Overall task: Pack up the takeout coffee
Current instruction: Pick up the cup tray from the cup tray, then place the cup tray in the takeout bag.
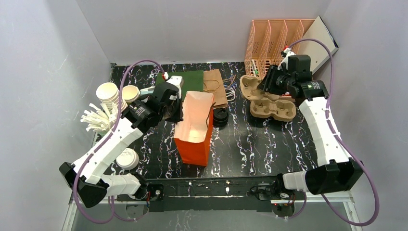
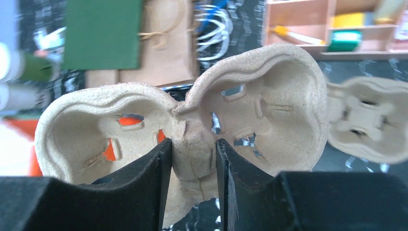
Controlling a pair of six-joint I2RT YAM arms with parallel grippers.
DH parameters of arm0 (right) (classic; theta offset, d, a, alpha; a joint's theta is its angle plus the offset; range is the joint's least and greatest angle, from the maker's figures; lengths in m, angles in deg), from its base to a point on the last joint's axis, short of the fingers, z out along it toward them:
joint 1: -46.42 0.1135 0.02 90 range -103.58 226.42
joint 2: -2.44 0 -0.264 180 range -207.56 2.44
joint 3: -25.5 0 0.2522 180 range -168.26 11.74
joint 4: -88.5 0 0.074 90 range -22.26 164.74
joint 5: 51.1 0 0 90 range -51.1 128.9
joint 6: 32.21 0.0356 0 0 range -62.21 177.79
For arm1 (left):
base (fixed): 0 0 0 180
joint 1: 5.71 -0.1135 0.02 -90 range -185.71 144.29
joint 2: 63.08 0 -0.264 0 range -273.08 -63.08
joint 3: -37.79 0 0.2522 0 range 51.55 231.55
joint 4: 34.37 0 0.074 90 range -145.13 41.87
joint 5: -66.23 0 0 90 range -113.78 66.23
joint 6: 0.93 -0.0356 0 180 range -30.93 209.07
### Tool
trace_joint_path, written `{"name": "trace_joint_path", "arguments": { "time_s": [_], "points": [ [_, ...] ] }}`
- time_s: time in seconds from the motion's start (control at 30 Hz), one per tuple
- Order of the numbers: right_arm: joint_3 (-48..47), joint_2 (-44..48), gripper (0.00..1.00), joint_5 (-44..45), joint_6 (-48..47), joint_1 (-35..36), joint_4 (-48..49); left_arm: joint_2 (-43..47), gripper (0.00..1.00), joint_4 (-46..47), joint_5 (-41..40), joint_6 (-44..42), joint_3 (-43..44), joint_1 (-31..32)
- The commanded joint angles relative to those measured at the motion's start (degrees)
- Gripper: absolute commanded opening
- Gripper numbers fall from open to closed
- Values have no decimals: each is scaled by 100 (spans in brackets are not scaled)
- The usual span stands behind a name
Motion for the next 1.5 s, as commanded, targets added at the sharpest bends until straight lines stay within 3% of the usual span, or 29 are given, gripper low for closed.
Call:
{"name": "trace_joint_path", "arguments": {
  "time_s": [0.0,0.47,0.6,0.7,0.93,1.2,1.47],
  "points": [
    [-504,346,45,-1844,-58,8,209,-180,2,-98,462,-488,344,-14],
    [-1447,159,45,-4196,637,191,1513,-528,5,-479,1318,-1182,931,-12],
    [-1837,-158,45,-4208,574,824,1446,-552,10,-603,1302,-1267,1055,-11],
    [-1980,-361,45,-4204,577,1314,1537,-531,19,-645,1198,-1290,1087,-9],
    [-1847,-478,45,-4274,880,2061,1826,-543,32,-853,820,-1314,1184,-10],
    [-1687,-590,44,-4671,1151,2190,1854,-425,42,-1099,947,-1305,1586,-11],
    [-1493,-421,45,-4326,1301,2190,2006,-276,46,-1223,1426,-1085,2031,-9]
  ]
}}
